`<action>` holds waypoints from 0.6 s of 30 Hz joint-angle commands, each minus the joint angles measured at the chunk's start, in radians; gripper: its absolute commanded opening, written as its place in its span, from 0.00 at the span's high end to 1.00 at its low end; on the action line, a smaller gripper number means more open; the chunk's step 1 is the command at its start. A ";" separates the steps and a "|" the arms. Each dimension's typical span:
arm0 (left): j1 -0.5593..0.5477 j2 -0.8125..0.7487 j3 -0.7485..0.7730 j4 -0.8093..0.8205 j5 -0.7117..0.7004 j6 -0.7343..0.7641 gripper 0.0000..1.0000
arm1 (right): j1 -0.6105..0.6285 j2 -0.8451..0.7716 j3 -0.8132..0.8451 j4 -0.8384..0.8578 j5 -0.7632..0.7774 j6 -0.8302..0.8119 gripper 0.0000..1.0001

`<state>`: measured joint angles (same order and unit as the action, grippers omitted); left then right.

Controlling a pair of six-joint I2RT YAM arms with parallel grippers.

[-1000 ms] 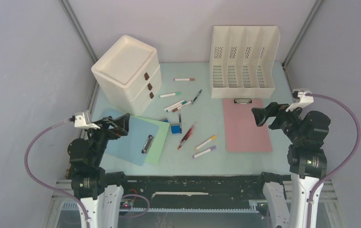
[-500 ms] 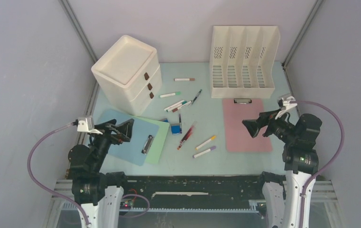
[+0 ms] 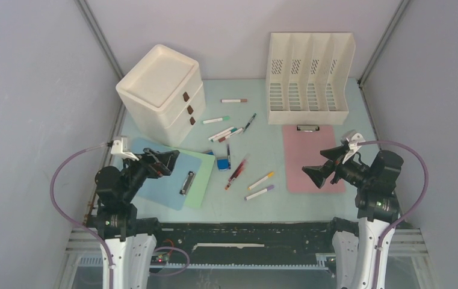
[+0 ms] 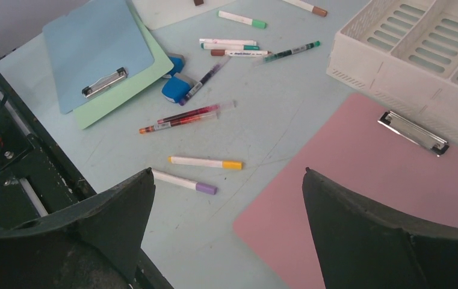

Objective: Organize the desk
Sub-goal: Pick up the folder from the center of the board.

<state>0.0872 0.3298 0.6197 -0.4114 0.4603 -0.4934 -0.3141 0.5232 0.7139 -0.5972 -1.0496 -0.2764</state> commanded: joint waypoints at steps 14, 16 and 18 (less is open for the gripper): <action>-0.003 -0.006 -0.013 0.107 0.039 0.008 0.00 | 0.055 -0.011 0.012 0.026 0.001 -0.037 0.00; -0.004 0.005 -0.024 0.143 0.047 -0.004 0.00 | 0.075 -0.014 0.011 0.029 0.018 -0.040 0.00; -0.005 0.019 -0.026 0.171 0.048 -0.014 0.00 | 0.086 -0.011 0.014 0.025 0.029 -0.040 0.00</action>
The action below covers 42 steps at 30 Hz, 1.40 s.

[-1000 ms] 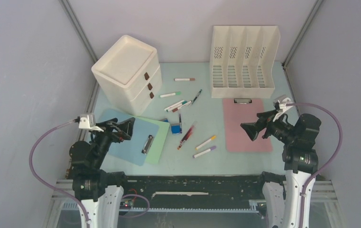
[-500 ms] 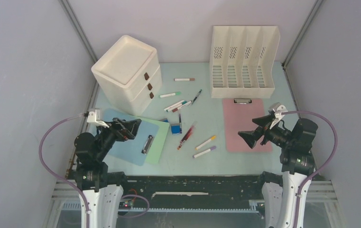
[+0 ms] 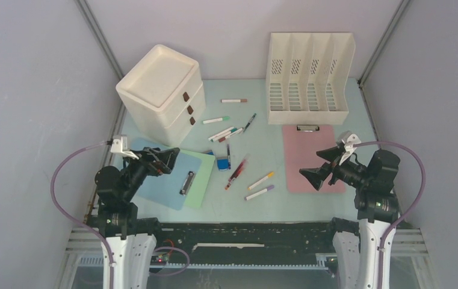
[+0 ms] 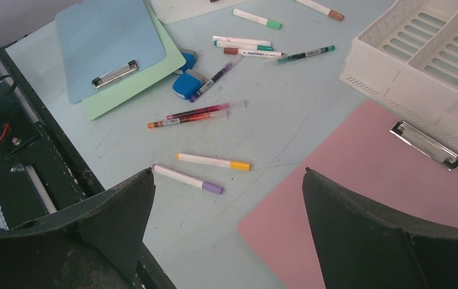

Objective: Organize the desk
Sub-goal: Pick up the folder from the center of the board.

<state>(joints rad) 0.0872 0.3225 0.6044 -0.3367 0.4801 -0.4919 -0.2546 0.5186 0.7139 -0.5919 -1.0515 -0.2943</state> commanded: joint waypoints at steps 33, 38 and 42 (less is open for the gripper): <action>-0.442 0.355 0.238 -0.225 -0.759 0.199 0.00 | 0.356 0.161 0.084 0.092 0.679 0.228 0.00; -0.443 0.376 0.291 -0.161 -0.626 0.238 0.00 | 0.313 0.141 0.083 0.054 0.461 0.142 0.00; -0.443 0.277 0.188 -0.086 -0.504 0.216 0.00 | 0.311 0.122 0.084 -0.006 0.304 0.040 0.00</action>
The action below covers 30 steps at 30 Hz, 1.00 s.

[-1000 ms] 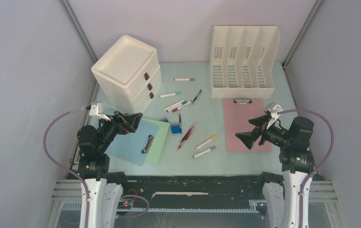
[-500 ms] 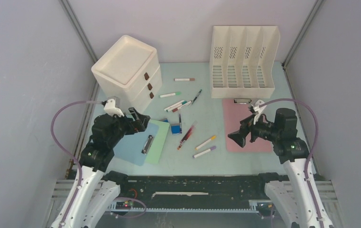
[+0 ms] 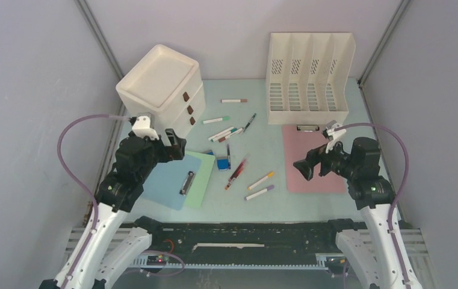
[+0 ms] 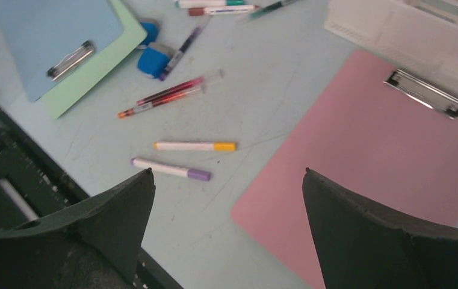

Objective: Organize the desk
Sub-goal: Pick up the folder from the center of the board.

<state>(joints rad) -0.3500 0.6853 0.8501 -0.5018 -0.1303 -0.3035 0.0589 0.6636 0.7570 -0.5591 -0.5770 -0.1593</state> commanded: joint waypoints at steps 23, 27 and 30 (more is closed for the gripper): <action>0.146 -0.260 -0.186 0.189 0.343 0.023 0.00 | -0.194 0.068 0.124 0.066 -0.018 0.155 0.00; 0.190 -0.254 -0.187 0.199 0.401 -0.006 0.00 | -0.262 0.043 0.122 0.062 -0.110 0.183 0.00; 0.190 -0.266 -0.193 0.201 0.406 -0.006 0.00 | -0.273 0.034 0.122 0.057 -0.153 0.206 0.00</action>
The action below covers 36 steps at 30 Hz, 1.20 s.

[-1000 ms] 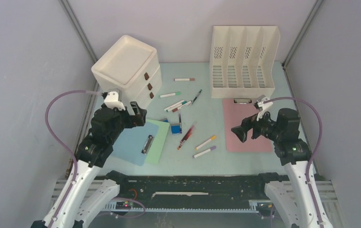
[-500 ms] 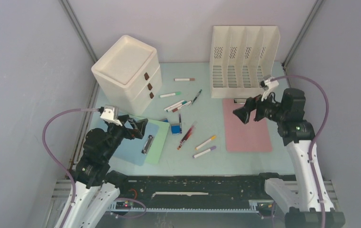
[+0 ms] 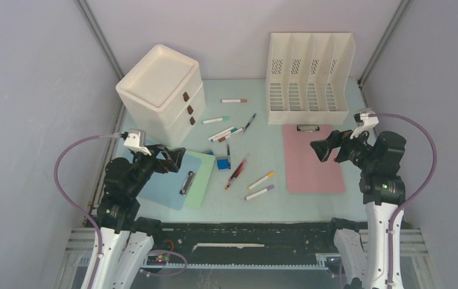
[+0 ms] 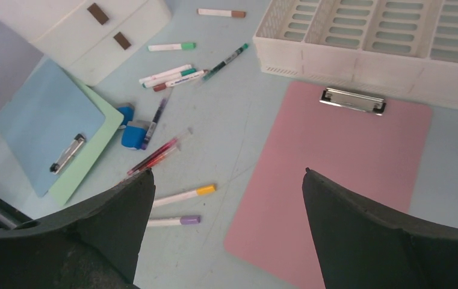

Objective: Organize the desk
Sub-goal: Pick up the folder from the center of the board.

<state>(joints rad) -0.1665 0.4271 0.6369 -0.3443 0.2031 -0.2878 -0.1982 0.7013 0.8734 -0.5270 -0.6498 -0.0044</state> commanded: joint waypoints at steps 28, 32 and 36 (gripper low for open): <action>-0.472 0.231 0.143 -0.113 -0.294 -0.125 0.00 | 0.048 -0.038 -0.031 -0.125 -0.429 -0.298 0.00; -0.707 0.279 0.124 -0.067 -0.590 -0.146 0.00 | 0.162 0.016 -0.032 -0.166 -0.180 -0.396 0.00; -0.729 0.272 0.028 0.059 -0.642 -0.173 0.00 | 0.186 0.036 -0.055 -0.142 -0.062 -0.421 0.00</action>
<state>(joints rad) -0.8818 0.7177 0.7288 -0.3893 -0.2295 -0.4229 -0.0288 0.7242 0.8383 -0.6621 -0.8799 -0.3305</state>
